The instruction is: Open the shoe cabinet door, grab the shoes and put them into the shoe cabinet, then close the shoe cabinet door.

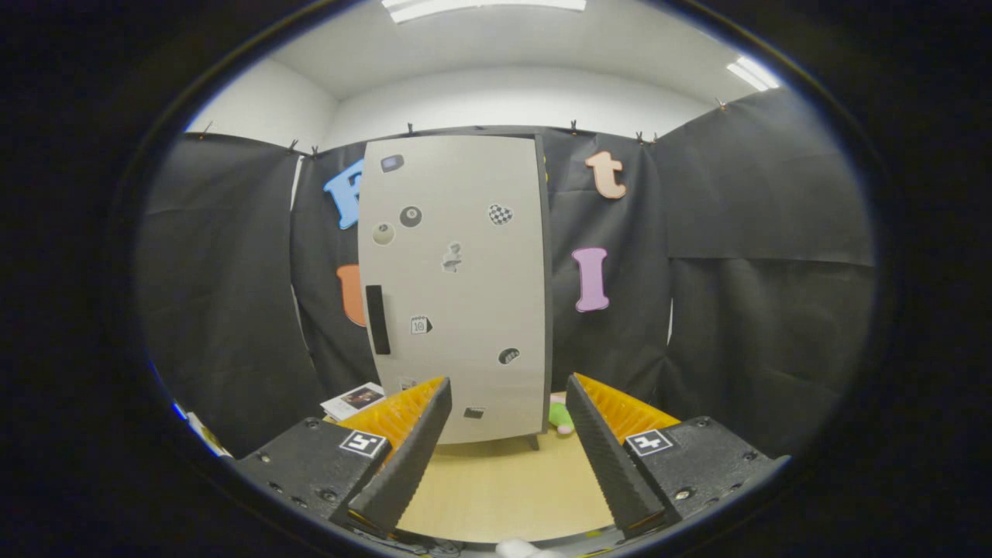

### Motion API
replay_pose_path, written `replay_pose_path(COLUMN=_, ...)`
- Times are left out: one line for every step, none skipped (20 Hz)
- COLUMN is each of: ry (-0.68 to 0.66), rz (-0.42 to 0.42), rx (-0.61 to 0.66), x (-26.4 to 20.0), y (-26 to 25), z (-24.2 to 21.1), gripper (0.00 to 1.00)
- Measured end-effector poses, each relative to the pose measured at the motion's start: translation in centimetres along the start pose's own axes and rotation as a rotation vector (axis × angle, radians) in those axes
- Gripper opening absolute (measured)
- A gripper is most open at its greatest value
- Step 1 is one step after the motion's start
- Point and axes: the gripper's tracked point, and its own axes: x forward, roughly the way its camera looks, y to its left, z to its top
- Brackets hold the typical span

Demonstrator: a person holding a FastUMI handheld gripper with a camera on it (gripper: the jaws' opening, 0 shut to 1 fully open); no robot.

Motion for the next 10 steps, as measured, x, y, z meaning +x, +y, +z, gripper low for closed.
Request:
replay_pose_path(ry=-0.001, rz=-0.001, rx=-0.001, x=-0.01, y=-0.06, z=0.11, gripper=0.97)
replay_pose_path(ry=-0.004, rz=-0.001, rx=-0.003, x=0.01, y=0.00, z=0.06, gripper=0.97)
replay_pose_path(ry=-0.005, rz=-0.001, rx=-0.003, x=-0.02, y=0.00, z=0.04, gripper=0.97)
replay_pose_path(ry=-0.005, rz=-0.001, rx=-0.004, x=0.13, y=0.01, z=0.04, gripper=0.97)
replay_pose_path(ry=-0.006, rz=-0.001, rx=-0.004, x=0.04, y=0.05, z=0.01, gripper=0.97)
replay_pose_path(ry=-0.007, rz=-0.003, rx=-0.006, x=-0.01, y=0.02, z=0.07, gripper=0.97)
replay_pose_path(ry=-0.007, rz=-0.006, rx=-0.010, x=-0.09, y=-0.07, z=-0.03, gripper=0.97)
replay_pose_path(ry=-0.009, rz=-0.007, rx=-0.014, x=0.05, y=0.00, z=-0.04, gripper=0.97)
replay_pose_path(ry=-0.010, rz=-0.008, rx=-0.017, x=0.09, y=0.02, z=-0.01, gripper=0.97)
replay_pose_path(ry=-0.010, rz=-0.006, rx=-0.019, x=0.20, y=0.04, z=-0.03, gripper=0.97)
